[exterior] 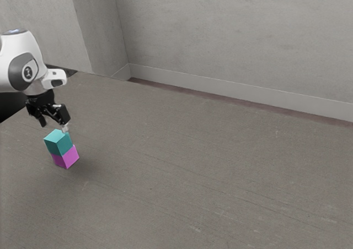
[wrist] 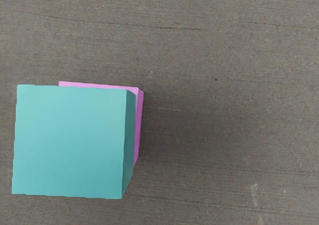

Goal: Pick up the blue block with one arm, and put the blue block on the table with one arm

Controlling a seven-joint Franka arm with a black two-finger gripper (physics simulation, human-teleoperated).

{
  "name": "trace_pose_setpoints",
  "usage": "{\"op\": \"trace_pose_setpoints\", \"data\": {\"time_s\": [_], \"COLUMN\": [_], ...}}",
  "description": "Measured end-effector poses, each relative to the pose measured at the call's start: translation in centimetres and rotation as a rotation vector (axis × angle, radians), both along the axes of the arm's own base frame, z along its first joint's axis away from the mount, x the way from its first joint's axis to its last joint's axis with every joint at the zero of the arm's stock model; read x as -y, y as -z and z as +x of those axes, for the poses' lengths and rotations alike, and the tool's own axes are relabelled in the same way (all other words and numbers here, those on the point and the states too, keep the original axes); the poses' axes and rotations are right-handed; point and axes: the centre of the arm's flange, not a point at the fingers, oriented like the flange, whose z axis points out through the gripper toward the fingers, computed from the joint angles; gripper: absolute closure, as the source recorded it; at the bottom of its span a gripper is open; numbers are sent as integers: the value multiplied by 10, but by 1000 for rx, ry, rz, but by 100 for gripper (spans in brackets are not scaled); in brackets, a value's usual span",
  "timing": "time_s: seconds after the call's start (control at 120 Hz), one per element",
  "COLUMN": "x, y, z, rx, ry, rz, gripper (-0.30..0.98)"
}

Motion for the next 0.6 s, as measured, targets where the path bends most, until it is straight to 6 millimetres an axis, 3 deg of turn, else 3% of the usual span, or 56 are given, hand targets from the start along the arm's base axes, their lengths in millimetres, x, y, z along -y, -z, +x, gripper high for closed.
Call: {"op": "trace_pose_setpoints", "data": {"time_s": [0.117,0.192,0.308,0.6], "x": [-33,-35,-35,-51], "y": [6,10,34,63], "z": [15,25,34,30], "rx": [23,33,22,9], "ry": [32,63,92,64], "rz": [3,7,-7,3], "gripper": [0,0,0,0]}}
